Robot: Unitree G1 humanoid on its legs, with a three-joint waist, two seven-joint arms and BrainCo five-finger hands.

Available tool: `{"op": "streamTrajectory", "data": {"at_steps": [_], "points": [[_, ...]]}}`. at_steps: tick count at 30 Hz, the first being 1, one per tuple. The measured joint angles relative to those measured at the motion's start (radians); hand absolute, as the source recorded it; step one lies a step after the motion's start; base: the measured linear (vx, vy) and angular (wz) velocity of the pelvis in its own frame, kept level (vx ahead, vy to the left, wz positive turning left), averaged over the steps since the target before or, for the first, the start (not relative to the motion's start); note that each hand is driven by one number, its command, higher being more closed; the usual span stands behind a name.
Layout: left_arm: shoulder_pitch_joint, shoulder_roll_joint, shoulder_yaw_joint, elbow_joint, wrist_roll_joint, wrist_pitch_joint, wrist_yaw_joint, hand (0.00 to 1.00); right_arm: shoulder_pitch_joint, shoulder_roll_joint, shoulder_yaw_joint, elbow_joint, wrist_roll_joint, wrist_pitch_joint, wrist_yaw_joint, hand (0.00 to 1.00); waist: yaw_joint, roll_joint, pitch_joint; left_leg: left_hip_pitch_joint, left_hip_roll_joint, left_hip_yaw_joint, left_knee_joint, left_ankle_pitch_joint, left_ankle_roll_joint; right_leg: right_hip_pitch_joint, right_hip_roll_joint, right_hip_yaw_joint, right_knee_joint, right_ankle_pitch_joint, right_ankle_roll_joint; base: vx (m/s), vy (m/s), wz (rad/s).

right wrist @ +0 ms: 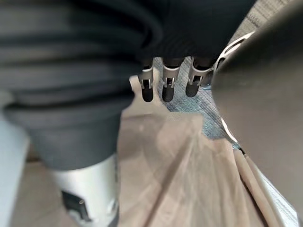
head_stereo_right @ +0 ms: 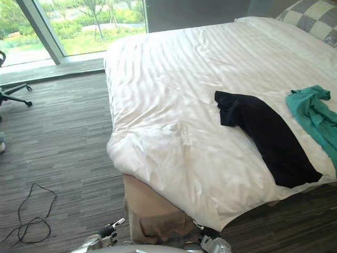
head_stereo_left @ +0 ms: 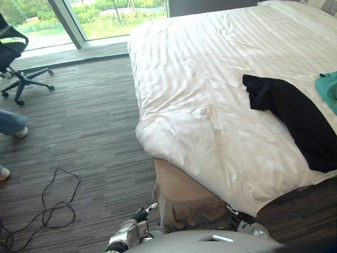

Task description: Tidy the bed and pick cloth on bed and put in laundry

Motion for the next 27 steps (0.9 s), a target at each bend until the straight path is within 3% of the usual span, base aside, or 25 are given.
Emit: {"op": "streamTrajectory", "data": {"at_steps": [5, 6, 9, 14, 17, 20, 23, 25, 27], "points": [[0.056, 0.009, 0.241, 0.026, -0.257, -0.137, 0.158, 0.00, -0.006, 0.000, -0.032, 0.010, -0.035, 0.001, 0.010, 0.00, 0.005, -0.006, 0.004, -0.001, 0.004, -0.025, -0.002, 0.002, -0.004, 0.014, 0.009, -0.030, -0.001, -0.001, -0.001, 0.00, -0.034, 0.16], [0.064, 0.015, 0.303, 0.025, -0.312, -0.186, 0.182, 0.00, -0.006, -0.001, -0.032, 0.015, -0.034, 0.005, 0.011, 0.00, 0.008, -0.005, 0.004, -0.002, 0.004, -0.026, -0.005, 0.002, -0.004, 0.013, 0.008, -0.031, -0.002, -0.002, -0.002, -0.04, -0.004, 0.07], [0.069, 0.056, 0.436, 0.003, -0.421, -0.303, 0.218, 0.00, -0.007, -0.001, -0.028, 0.019, -0.029, 0.010, 0.012, 0.00, 0.018, -0.005, 0.004, -0.005, -0.001, -0.035, -0.008, 0.001, -0.002, 0.013, 0.003, -0.041, -0.003, -0.018, -0.018, -0.07, -0.005, 0.11], [0.043, 0.131, 0.583, -0.078, -0.468, -0.460, 0.243, 0.00, 0.001, -0.012, -0.002, 0.020, -0.002, 0.013, 0.010, 0.00, 0.028, -0.003, 0.002, -0.009, -0.004, -0.048, -0.009, -0.005, 0.009, 0.018, 0.000, -0.067, -0.004, -0.024, -0.019, -0.07, 0.013, 0.12], [0.016, 0.172, 0.624, -0.158, -0.424, -0.532, 0.297, 0.00, 0.011, -0.020, 0.031, 0.019, 0.000, 0.013, 0.009, 0.00, 0.032, -0.007, 0.000, -0.015, -0.008, -0.047, -0.009, -0.013, 0.009, 0.022, -0.003, -0.077, -0.013, -0.023, -0.018, 0.00, 0.024, 0.10], [-0.025, 0.239, 0.619, -0.248, -0.289, -0.579, 0.358, 0.00, 0.027, -0.021, 0.056, 0.012, 0.011, 0.011, 0.009, 0.00, 0.039, -0.021, -0.008, -0.016, -0.011, -0.038, -0.009, -0.025, 0.012, 0.032, -0.005, -0.078, -0.021, -0.020, -0.015, 0.05, 0.008, -0.01], [-0.089, 0.332, 0.576, -0.358, -0.083, -0.611, 0.390, 0.00, 0.056, -0.021, 0.078, -0.012, 0.038, 0.009, 0.009, 0.00, 0.058, -0.029, -0.014, -0.001, -0.016, -0.007, -0.009, -0.031, 0.012, 0.041, -0.013, -0.056, -0.024, -0.019, -0.015, 0.14, 0.018, -0.22], [-0.150, 0.427, 0.478, -0.464, 0.094, -0.617, 0.386, 0.00, 0.057, -0.021, 0.094, -0.021, 0.041, 0.008, 0.009, 0.00, 0.057, -0.032, -0.016, 0.012, -0.020, 0.018, -0.009, -0.032, 0.010, 0.042, -0.019, -0.044, -0.022, -0.018, -0.015, 0.13, 0.019, -0.11], [-0.195, 0.470, 0.417, -0.537, 0.178, -0.620, 0.367, 0.00, 0.059, -0.019, 0.096, -0.024, 0.058, 0.008, 0.010, 0.00, 0.056, -0.032, -0.017, 0.020, -0.023, 0.052, -0.009, -0.033, 0.008, 0.044, -0.019, -0.033, -0.019, -0.017, -0.014, 0.11, 0.016, -0.18]]}}
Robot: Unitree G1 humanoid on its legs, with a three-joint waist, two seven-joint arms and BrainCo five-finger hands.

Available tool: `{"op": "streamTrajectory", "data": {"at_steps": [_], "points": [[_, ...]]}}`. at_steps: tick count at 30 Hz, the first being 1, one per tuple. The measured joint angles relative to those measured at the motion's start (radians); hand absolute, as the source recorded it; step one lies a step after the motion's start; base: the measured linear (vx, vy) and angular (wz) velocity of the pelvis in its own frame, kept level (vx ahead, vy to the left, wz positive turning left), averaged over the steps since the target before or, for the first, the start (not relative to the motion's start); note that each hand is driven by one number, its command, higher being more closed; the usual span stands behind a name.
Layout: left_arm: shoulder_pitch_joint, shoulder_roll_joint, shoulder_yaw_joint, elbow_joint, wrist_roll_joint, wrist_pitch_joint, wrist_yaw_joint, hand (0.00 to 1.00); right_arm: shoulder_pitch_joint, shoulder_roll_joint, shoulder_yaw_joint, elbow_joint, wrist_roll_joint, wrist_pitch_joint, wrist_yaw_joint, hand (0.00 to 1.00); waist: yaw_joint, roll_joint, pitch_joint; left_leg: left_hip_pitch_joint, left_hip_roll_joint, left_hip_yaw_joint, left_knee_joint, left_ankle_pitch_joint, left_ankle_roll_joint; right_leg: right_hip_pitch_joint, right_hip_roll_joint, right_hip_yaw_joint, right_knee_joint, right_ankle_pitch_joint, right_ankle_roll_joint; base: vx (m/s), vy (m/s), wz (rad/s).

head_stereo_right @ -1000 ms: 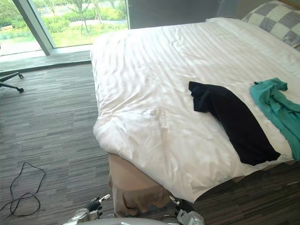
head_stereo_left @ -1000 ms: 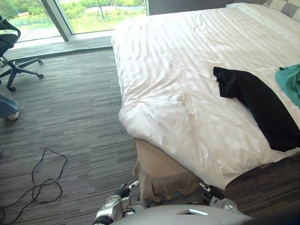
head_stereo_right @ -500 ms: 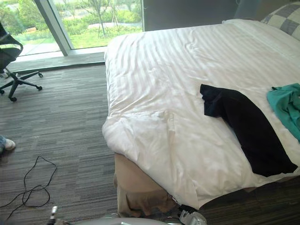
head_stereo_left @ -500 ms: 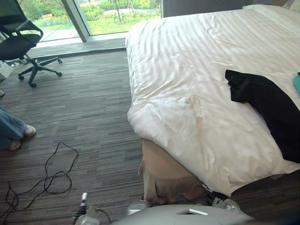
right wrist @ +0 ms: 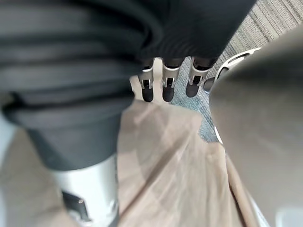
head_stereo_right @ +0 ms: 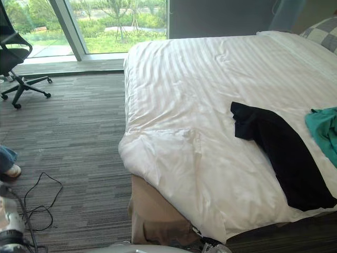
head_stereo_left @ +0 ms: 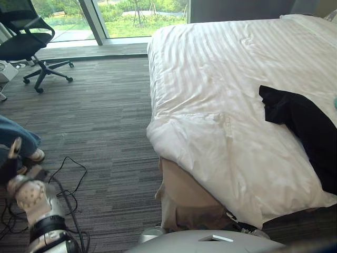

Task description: Tidy the bed and pick cloth on bed and put in laundry

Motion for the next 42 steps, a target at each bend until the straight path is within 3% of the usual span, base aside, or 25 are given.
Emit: {"op": "streamTrajectory", "data": {"at_steps": [2, 5, 7, 10, 11, 16, 19, 22, 24, 31, 32, 36, 42], "points": [[-0.063, 0.042, -0.104, -0.096, 0.088, 0.000, -0.035, 0.00, 0.016, 0.000, -0.001, -0.021, 0.023, -0.001, 0.000, 0.00, -0.001, 0.007, -0.004, 0.014, 0.000, 0.039, 0.000, 0.000, 0.000, 0.001, 0.000, 0.022, 0.005, 0.006, -0.005, 0.10, -0.002, -0.24], [-0.153, 0.071, -0.257, -0.159, 0.206, 0.013, -0.089, 0.00, 0.021, -0.002, -0.021, -0.035, 0.035, -0.005, 0.000, 0.00, -0.037, 0.021, -0.017, 0.023, 0.005, 0.073, 0.005, 0.002, -0.004, -0.008, 0.001, 0.045, 0.022, 0.011, -0.007, 0.07, -0.019, -0.20], [-0.224, 0.073, -0.404, -0.197, 0.270, 0.058, -0.136, 0.00, 0.021, -0.003, -0.058, -0.037, 0.040, -0.011, 0.000, 0.00, -0.058, 0.049, -0.025, 0.018, 0.008, 0.101, 0.006, 0.006, -0.009, -0.038, 0.001, 0.081, 0.041, 0.018, -0.018, 0.03, -0.025, -0.24], [-0.276, 0.073, -0.502, -0.217, 0.308, 0.092, -0.180, 0.00, 0.020, -0.002, -0.092, -0.036, 0.040, -0.012, -0.001, 0.00, -0.080, 0.055, -0.028, 0.019, 0.011, 0.121, 0.006, 0.008, -0.010, -0.048, 0.002, 0.092, 0.045, 0.025, -0.018, -0.02, -0.034, -0.27], [-0.308, 0.064, -0.577, -0.221, 0.319, 0.116, -0.225, 0.00, 0.021, 0.001, -0.114, -0.036, 0.040, -0.022, -0.001, 0.00, -0.095, 0.055, -0.028, 0.026, 0.015, 0.141, 0.006, 0.008, -0.010, -0.055, 0.002, 0.116, 0.045, 0.036, -0.018, -0.07, -0.037, -0.43], [-0.362, 0.026, -0.774, -0.161, 0.382, 0.217, -0.335, 0.00, 0.057, 0.013, -0.164, -0.036, 0.037, -0.022, -0.002, 0.00, -0.112, 0.045, -0.031, 0.024, 0.027, 0.178, 0.006, 0.010, -0.007, -0.093, 0.020, 0.140, 0.046, 0.057, -0.015, -0.10, -0.062, -0.40], [-0.382, -0.010, -0.881, -0.038, 0.433, 0.322, -0.404, 0.00, 0.075, 0.020, -0.182, -0.036, 0.019, -0.020, -0.003, 0.00, -0.145, 0.045, -0.030, 0.001, 0.024, 0.184, 0.000, 0.023, -0.001, -0.127, 0.023, 0.160, 0.046, 0.056, -0.016, -0.15, -0.074, -0.19], [-0.398, -0.054, -0.917, 0.056, 0.468, 0.414, -0.456, 0.00, 0.074, 0.022, -0.200, -0.044, 0.016, -0.013, -0.003, 0.00, -0.155, 0.046, -0.025, -0.009, 0.031, 0.196, -0.001, 0.039, 0.003, -0.153, 0.030, 0.168, 0.048, 0.050, -0.022, -0.17, -0.079, -0.23], [-0.400, -0.077, -0.918, 0.091, 0.476, 0.440, -0.467, 0.00, 0.089, 0.023, -0.200, -0.050, -0.014, -0.009, -0.002, 0.00, -0.164, 0.048, -0.024, -0.005, 0.043, 0.191, -0.001, 0.039, 0.003, -0.156, 0.036, 0.162, 0.055, 0.046, -0.028, -0.16, -0.043, 0.02], [-0.400, -0.130, -0.969, 0.172, 0.555, 0.461, -0.509, 0.00, 0.154, 0.018, -0.206, -0.057, -0.061, 0.004, -0.002, 0.00, -0.170, 0.044, -0.021, -0.027, 0.056, 0.191, -0.001, 0.028, 0.002, -0.173, 0.040, 0.154, 0.052, 0.044, -0.025, -0.08, -0.003, 0.04], [-0.400, -0.146, -0.985, 0.189, 0.583, 0.488, -0.536, 1.00, 0.146, 0.009, -0.207, -0.060, -0.061, 0.008, -0.002, 0.00, -0.173, 0.044, -0.017, -0.043, 0.053, 0.203, -0.001, 0.025, 0.006, -0.194, 0.036, 0.162, 0.051, 0.047, -0.021, 0.00, 0.051, -0.17], [-0.404, -0.185, -1.014, 0.279, 0.644, 0.540, -0.596, 1.00, 0.098, 0.008, -0.205, -0.076, -0.062, 0.019, 0.009, 0.00, -0.202, 0.053, 0.012, -0.082, 0.037, 0.233, 0.000, 0.021, 0.012, -0.247, 0.028, 0.193, 0.052, 0.074, -0.014, 0.04, 0.045, -0.22], [-0.486, -0.187, -1.010, 0.312, 0.703, 0.539, -0.611, 1.00, 0.042, -0.011, -0.202, -0.078, -0.066, 0.025, 0.036, 0.00, -0.221, 0.075, 0.045, -0.092, 0.017, 0.239, 0.003, 0.031, 0.027, -0.255, 0.018, 0.202, 0.048, 0.092, -0.006, 0.10, 0.040, -0.04]]}}
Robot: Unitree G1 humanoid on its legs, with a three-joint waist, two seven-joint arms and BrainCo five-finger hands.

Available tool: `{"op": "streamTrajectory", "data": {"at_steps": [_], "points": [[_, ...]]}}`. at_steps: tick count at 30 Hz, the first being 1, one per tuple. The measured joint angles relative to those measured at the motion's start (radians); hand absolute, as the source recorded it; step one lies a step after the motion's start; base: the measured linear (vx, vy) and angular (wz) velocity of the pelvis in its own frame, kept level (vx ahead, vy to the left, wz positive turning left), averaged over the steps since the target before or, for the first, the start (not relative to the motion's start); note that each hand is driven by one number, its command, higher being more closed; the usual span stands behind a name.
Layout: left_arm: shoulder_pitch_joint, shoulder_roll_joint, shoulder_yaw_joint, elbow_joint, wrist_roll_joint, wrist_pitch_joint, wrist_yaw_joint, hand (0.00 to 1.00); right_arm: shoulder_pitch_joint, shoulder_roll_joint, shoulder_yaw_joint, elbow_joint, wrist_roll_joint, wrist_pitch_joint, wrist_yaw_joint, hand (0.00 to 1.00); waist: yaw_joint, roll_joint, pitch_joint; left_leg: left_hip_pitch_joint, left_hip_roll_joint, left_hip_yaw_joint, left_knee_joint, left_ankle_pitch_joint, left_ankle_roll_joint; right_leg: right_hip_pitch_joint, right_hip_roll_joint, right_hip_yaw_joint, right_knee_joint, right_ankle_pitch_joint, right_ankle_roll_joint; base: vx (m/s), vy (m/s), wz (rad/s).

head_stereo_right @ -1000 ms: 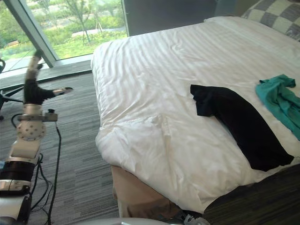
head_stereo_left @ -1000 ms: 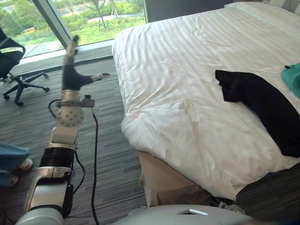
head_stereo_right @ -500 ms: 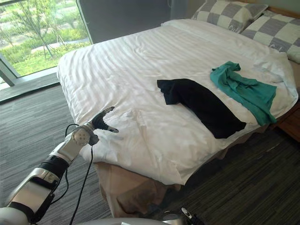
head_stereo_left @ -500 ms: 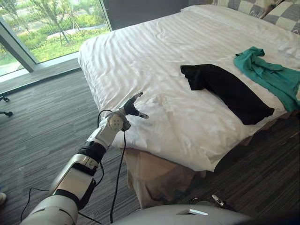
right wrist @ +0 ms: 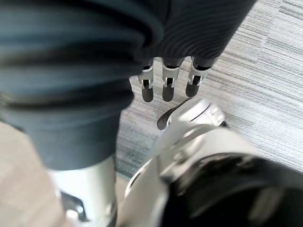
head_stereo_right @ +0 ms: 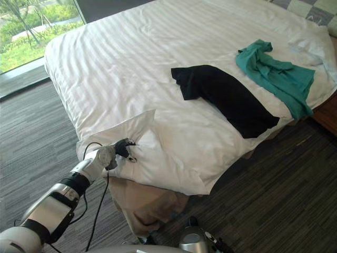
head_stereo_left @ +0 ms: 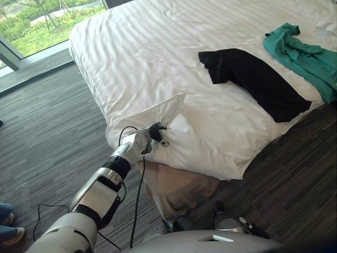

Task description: Tidy the bed and pick cloth on bed and put in laundry

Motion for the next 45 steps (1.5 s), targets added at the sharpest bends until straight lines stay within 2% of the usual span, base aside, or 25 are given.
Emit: {"op": "streamTrajectory", "data": {"at_steps": [7, 11, 13, 15, 16, 19, 21, 22, 25, 28, 30, 31, 32, 33, 35, 36, 37, 38, 39, 40, 41, 42, 43, 44, 45], "points": [[0.072, -0.005, -0.006, 0.005, -0.008, -0.101, 0.013, 1.00, -0.051, -0.012, 0.016, -0.001, -0.037, -0.014, 0.030, 0.00, -0.017, 0.012, 0.023, 0.034, 0.010, -0.013, -0.002, 0.005, -0.009, 0.052, 0.011, -0.019, -0.016, -0.011, -0.007, 0.05, -0.026, 0.04], [0.152, 0.024, -0.021, -0.125, -0.077, -0.132, 0.026, 1.00, -0.061, -0.013, 0.031, 0.001, -0.045, -0.016, 0.028, 0.00, -0.015, 0.011, 0.023, 0.034, 0.008, -0.055, -0.003, 0.005, -0.009, 0.069, 0.007, -0.052, -0.015, -0.021, -0.006, 0.00, -0.007, 0.24], [0.219, 0.048, -0.024, -0.235, -0.145, -0.141, 0.018, 1.00, -0.058, -0.010, 0.031, 0.001, -0.047, -0.016, 0.024, 0.00, -0.003, 0.009, 0.024, 0.034, 0.006, -0.087, -0.003, 0.005, -0.009, 0.082, 0.005, -0.077, -0.013, -0.026, -0.005, 0.00, 0.007, 0.39], [0.329, 0.069, -0.018, -0.374, -0.245, -0.138, -0.009, 1.00, -0.054, -0.009, 0.031, 0.003, -0.046, -0.016, 0.008, 0.00, 0.032, 0.006, 0.024, 0.032, 0.004, -0.124, -0.003, 0.005, -0.009, 0.094, 0.002, -0.102, -0.010, -0.034, -0.002, -0.01, 0.006, 0.36], [0.356, 0.072, -0.015, -0.400, -0.260, -0.138, -0.012, 1.00, -0.054, -0.009, 0.032, 0.003, -0.045, -0.016, 0.007, 0.00, 0.037, 0.004, 0.023, 0.031, 0.004, -0.130, -0.003, 0.005, -0.009, 0.097, 0.001, -0.110, -0.010, -0.035, -0.001, 0.00, 0.004, 0.38], [0.520, 0.070, 0.045, -0.487, -0.334, -0.136, -0.019, 1.00, -0.053, -0.008, 0.042, 0.003, -0.043, -0.024, -0.006, 0.00, 0.071, -0.005, 0.019, 0.030, 0.000, -0.175, -0.003, 0.005, -0.008, 0.112, -0.002, -0.144, -0.011, -0.045, -0.001, -0.02, 0.001, 0.36], [0.649, 0.057, 0.132, -0.524, -0.393, -0.137, -0.005, 1.00, -0.049, -0.002, 0.047, 0.004, -0.037, -0.026, -0.017, 0.00, 0.091, -0.019, 0.009, 0.022, -0.002, -0.208, -0.003, 0.005, -0.008, 0.121, -0.004, -0.168, -0.010, -0.057, 0.001, 0.02, -0.016, 0.38], [0.699, 0.044, 0.175, -0.530, -0.421, -0.138, 0.002, 0.00, -0.048, 0.001, 0.048, 0.004, -0.032, -0.026, -0.019, 0.00, 0.105, -0.022, 0.002, 0.019, -0.003, -0.217, -0.003, 0.005, -0.008, 0.123, -0.005, -0.177, -0.010, -0.059, 0.001, 0.03, -0.013, 0.29], [0.810, -0.013, 0.266, -0.522, -0.535, -0.149, 0.039, 0.00, -0.047, 0.008, 0.049, 0.005, -0.031, -0.026, -0.028, 0.00, 0.140, -0.037, -0.008, 0.014, -0.007, -0.233, -0.003, 0.005, -0.007, 0.127, -0.007, -0.189, -0.013, -0.061, 0.003, 0.05, -0.008, 0.16], [0.867, -0.128, 0.319, -0.390, -0.647, -0.165, 0.078, 0.00, -0.048, 0.014, 0.057, 0.006, -0.021, -0.021, -0.030, 0.00, 0.168, -0.050, -0.015, 0.020, -0.015, -0.255, -0.003, 0.005, -0.007, 0.152, -0.011, -0.211, -0.028, -0.062, 0.005, 0.06, -0.003, 0.18], [0.870, -0.198, 0.371, -0.289, -0.686, -0.166, 0.106, 0.00, -0.049, 0.014, 0.074, 0.012, -0.019, -0.011, -0.032, 0.00, 0.175, -0.058, -0.022, 0.028, -0.016, -0.258, -0.003, 0.005, -0.007, 0.163, -0.011, -0.213, -0.035, -0.062, 0.005, 0.04, -0.014, 0.03], [0.870, -0.269, 0.446, -0.194, -0.704, -0.170, 0.134, 0.00, -0.048, 0.019, 0.076, 0.015, -0.015, 0.002, -0.033, 0.00, 0.177, -0.063, -0.024, 0.042, -0.015, -0.259, -0.003, 0.004, -0.008, 0.179, -0.010, -0.217, -0.038, -0.064, 0.006, 0.04, -0.027, -0.03], [0.870, -0.271, 0.449, -0.189, -0.705, -0.170, 0.134, 0.00, -0.048, 0.019, 0.076, 0.015, -0.015, 0.003, -0.033, 0.00, 0.177, -0.063, -0.024, 0.043, -0.015, -0.259, -0.003, 0.004, -0.008, 0.180, -0.010, -0.217, -0.038, -0.065, 0.006, 0.04, -0.047, -0.01], [0.870, -0.347, 0.554, -0.093, -0.726, -0.171, 0.170, 0.00, -0.044, 0.025, 0.075, 0.024, -0.015, 0.018, -0.035, 0.00, 0.177, -0.058, -0.026, 0.057, -0.014, -0.263, -0.003, 0.001, -0.012, 0.197, -0.010, -0.229, -0.038, -0.071, 0.007, 0.01, -0.048, 0.09], [0.855, -0.389, 0.700, -0.035, -0.725, -0.163, 0.241, 0.00, -0.044, 0.032, 0.066, 0.023, -0.015, 0.024, -0.036, 0.00, 0.178, -0.057, -0.034, 0.062, -0.010, -0.279, -0.004, 0.001, -0.013, 0.209, -0.006, -0.242, -0.038, -0.076, 0.007, 0.00, -0.049, 0.15], [0.846, -0.400, 0.830, 0.034, -0.723, -0.143, 0.314, 0.00, -0.044, 0.033, 0.061, 0.025, -0.015, 0.026, -0.037, 0.00, 0.179, -0.048, -0.033, 0.069, -0.009, -0.287, -0.004, 0.000, -0.014, 0.219, -0.008, -0.251, -0.038, -0.081, 0.007, 0.00, -0.041, 0.20], [0.848, -0.384, 0.951, 0.098, -0.710, -0.097, 0.365, 0.00, -0.044, 0.036, 0.054, 0.029, -0.015, 0.028, -0.039, 0.00, 0.184, -0.045, -0.035, 0.072, -0.009, -0.294, -0.004, -0.002, -0.017, 0.227, -0.009, -0.260, -0.035, -0.087, 0.007, 0.00, -0.034, 0.21], [0.852, -0.376, 0.994, 0.132, -0.696, -0.067, 0.378, 0.00, -0.045, 0.035, 0.047, 0.037, -0.015, 0.029, -0.040, 0.00, 0.189, -0.041, -0.037, 0.071, -0.009, -0.298, -0.004, -0.002, -0.017, 0.226, -0.009, -0.262, -0.032, -0.089, 0.007, 0.01, -0.016, 0.20], [0.872, -0.353, 1.053, 0.185, -0.616, 0.008, 0.375, 0.00, -0.047, 0.029, 0.038, 0.051, -0.016, 0.033, -0.045, 0.00, 0.196, -0.040, -0.038, 0.068, -0.010, -0.302, -0.004, -0.002, -0.017, 0.226, -0.009, -0.262, -0.032, -0.090, 0.008, 0.01, -0.003, 0.12], [0.885, -0.345, 1.070, 0.197, -0.545, 0.050, 0.344, 0.00, -0.048, 0.027, 0.037, 0.053, -0.016, 0.034, -0.050, 0.00, 0.202, -0.036, -0.040, 0.067, -0.011, -0.302, -0.004, -0.002, -0.017, 0.226, -0.010, -0.262, -0.032, -0.090, 0.008, 0.02, -0.001, 0.10], [0.916, -0.338, 1.078, 0.216, -0.322, 0.137, 0.217, 0.00, -0.052, 0.028, 0.037, 0.053, -0.018, 0.042, -0.055, 0.00, 0.210, -0.029, -0.044, 0.066, -0.012, -0.302, -0.004, -0.004, -0.017, 0.226, -0.010, -0.262, -0.032, -0.090, 0.008, 0.00, 0.000, 0.00], [0.943, -0.348, 1.063, 0.242, -0.140, 0.192, 0.085, 0.00, -0.057, 0.033, 0.037, 0.052, -0.029, 0.044, -0.055, 0.00, 0.215, -0.027, -0.045, 0.067, -0.013, -0.297, -0.004, -0.005, -0.017, 0.226, -0.011, -0.261, -0.032, -0.090, 0.008, 0.00, 0.000, 0.00], [0.951, -0.356, 1.043, 0.259, -0.075, 0.214, 0.033, 0.00, -0.061, 0.033, 0.038, 0.052, -0.042, 0.046, -0.053, 0.00, 0.215, -0.027, -0.045, 0.067, -0.013, -0.293, -0.004, -0.006, -0.017, 0.226, -0.012, -0.261, -0.032, -0.090, 0.008, 0.00, 0.034, -0.04], [0.958, -0.379, 0.993, 0.295, 0.033, 0.245, -0.051, 0.00, -0.065, 0.034, 0.038, 0.051, -0.068, 0.059, -0.048, 0.00, 0.222, -0.031, -0.045, 0.068, -0.013, -0.284, -0.004, -0.009, -0.016, 0.225, -0.016, -0.257, -0.032, -0.089, 0.009, -0.01, 0.037, -0.04], [0.959, -0.405, 0.960, 0.304, 0.061, 0.253, -0.075, 0.00, -0.067, 0.036, 0.039, 0.052, -0.078, 0.069, -0.047, 0.00, 0.224, -0.037, -0.048, 0.069, -0.012, -0.282, -0.004, -0.010, -0.016, 0.225, -0.017, -0.254, -0.032, -0.089, 0.010, -0.01, 0.035, -0.05]]}}
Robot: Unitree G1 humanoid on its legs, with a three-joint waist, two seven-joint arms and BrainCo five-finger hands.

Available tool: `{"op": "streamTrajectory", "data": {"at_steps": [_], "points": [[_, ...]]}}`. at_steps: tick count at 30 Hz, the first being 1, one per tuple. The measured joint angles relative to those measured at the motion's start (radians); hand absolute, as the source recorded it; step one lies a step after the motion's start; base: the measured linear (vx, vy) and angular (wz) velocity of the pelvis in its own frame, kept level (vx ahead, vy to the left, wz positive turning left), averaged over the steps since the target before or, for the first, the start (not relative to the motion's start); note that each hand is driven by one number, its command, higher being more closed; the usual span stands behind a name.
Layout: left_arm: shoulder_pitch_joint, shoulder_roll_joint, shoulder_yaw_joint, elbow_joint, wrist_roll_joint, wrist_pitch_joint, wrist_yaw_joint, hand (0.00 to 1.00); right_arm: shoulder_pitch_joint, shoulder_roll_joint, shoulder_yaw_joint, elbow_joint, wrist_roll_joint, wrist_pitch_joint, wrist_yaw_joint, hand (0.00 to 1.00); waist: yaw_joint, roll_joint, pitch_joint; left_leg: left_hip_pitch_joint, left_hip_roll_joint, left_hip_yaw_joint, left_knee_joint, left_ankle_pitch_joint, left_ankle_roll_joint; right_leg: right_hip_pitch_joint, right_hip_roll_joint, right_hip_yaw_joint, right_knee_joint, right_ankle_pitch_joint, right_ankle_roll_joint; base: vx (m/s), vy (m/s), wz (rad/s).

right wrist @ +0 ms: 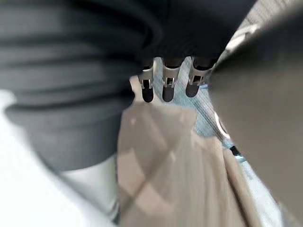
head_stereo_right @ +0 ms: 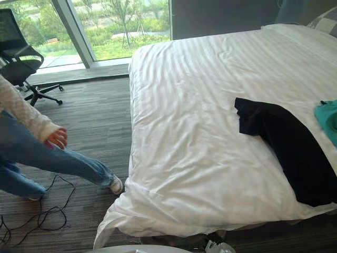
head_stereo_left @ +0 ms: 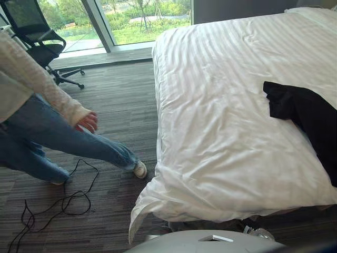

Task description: Tidy the bed and pick cloth on bed and put in laundry

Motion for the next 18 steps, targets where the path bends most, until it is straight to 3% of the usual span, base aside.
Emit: {"op": "streamTrajectory", "data": {"at_steps": [2, 4, 6, 9, 13, 18], "points": [[-0.010, -0.031, -0.068, 0.006, -0.031, -0.003, 0.011, 0.00, 0.000, 0.007, 0.002, 0.000, -0.016, 0.013, 0.001, 0.00, 0.001, -0.014, -0.010, 0.002, 0.001, 0.005, 0.000, -0.001, -0.001, -0.001, 0.001, 0.005, 0.000, 0.000, 0.000, 0.00, 0.007, -0.08], [-0.037, -0.025, -0.122, 0.009, -0.134, -0.040, 0.071, 0.00, -0.002, 0.015, 0.013, 0.001, -0.015, 0.018, 0.001, 0.00, 0.002, -0.025, -0.017, 0.009, 0.003, 0.016, 0.000, -0.003, -0.004, 0.000, 0.004, 0.017, 0.000, 0.000, -0.001, 0.01, 0.000, -0.24], [-0.031, -0.004, -0.165, 0.026, -0.322, -0.075, 0.161, 0.00, -0.001, 0.015, 0.026, 0.009, 0.006, 0.017, -0.007, 0.00, -0.001, -0.034, -0.024, 0.016, 0.004, 0.024, 0.000, -0.010, -0.008, -0.001, 0.006, 0.026, 0.000, -0.001, -0.001, 0.01, -0.010, -0.28], [-0.040, 0.029, -0.219, 0.026, -0.415, -0.112, 0.214, 0.00, -0.003, 0.015, 0.030, 0.021, 0.037, 0.018, -0.033, 0.00, 0.001, -0.035, -0.026, 0.007, -0.002, 0.014, 0.000, -0.009, -0.006, -0.005, 0.006, 0.021, -0.002, -0.001, -0.001, 0.05, -0.003, 0.13], [-0.050, 0.065, -0.314, 0.026, -0.420, -0.136, 0.251, 0.00, -0.022, 0.013, 0.037, 0.047, 0.066, 0.018, -0.058, 0.00, 0.000, -0.036, -0.027, -0.010, -0.005, 0.002, 0.000, -0.006, -0.003, -0.019, 0.005, 0.017, 0.000, -0.001, -0.001, 0.03, -0.001, 0.08], [-0.053, 0.079, -0.345, 0.026, -0.422, -0.135, 0.251, 0.00, -0.032, 0.006, 0.051, 0.063, 0.085, 0.018, -0.065, 0.00, 0.000, -0.035, -0.026, -0.008, -0.003, 0.013, 0.000, -0.003, -0.005, -0.020, 0.006, 0.022, 0.002, -0.001, -0.002, 0.01, -0.005, -0.02]]}}
